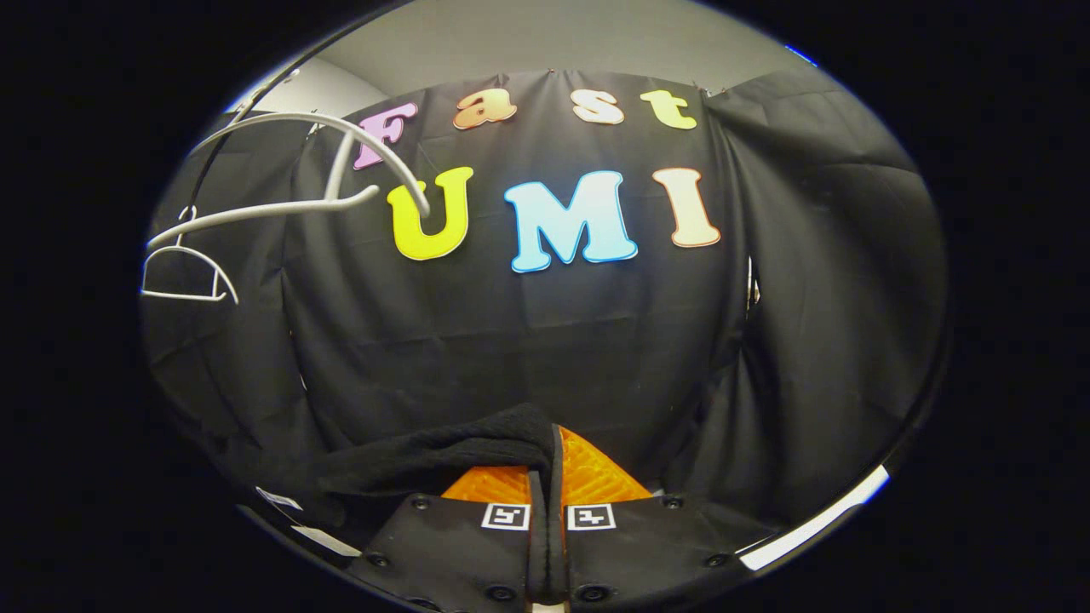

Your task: Grasp the clothes on the hanger with both hands and then place them into the laundry hamper below.

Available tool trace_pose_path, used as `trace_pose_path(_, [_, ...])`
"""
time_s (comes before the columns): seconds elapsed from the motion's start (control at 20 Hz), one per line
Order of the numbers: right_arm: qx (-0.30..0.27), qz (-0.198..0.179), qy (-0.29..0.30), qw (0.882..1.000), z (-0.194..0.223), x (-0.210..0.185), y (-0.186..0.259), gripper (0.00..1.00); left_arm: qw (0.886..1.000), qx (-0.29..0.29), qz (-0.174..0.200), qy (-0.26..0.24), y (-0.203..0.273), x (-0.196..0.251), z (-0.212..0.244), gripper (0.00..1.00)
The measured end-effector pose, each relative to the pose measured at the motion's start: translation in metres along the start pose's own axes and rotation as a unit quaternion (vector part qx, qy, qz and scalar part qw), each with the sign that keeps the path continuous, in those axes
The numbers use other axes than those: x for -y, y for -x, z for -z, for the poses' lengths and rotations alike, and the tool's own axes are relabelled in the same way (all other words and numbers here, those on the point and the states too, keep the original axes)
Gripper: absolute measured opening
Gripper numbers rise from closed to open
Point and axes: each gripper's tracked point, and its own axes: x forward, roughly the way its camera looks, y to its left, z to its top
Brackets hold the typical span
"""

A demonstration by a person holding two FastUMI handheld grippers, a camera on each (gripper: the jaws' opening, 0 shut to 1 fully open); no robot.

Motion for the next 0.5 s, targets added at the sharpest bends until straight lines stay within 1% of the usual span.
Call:
trace_pose_path(0.25, [0.007, -0.01, 0.003, 1.0, 0.0, -0.012, 0.041, 0.02, 1.0, 0.0, 0.029, -0.006, 0.019, 0.019, 0.005, 0.03])
trace_pose_path(0.5, [0.014, -0.014, 0.005, 1.0, 0.002, -0.021, 0.079, 0.02, 0.998, -0.003, 0.061, 0.008, 0.024, 0.045, 0.007, 0.03])
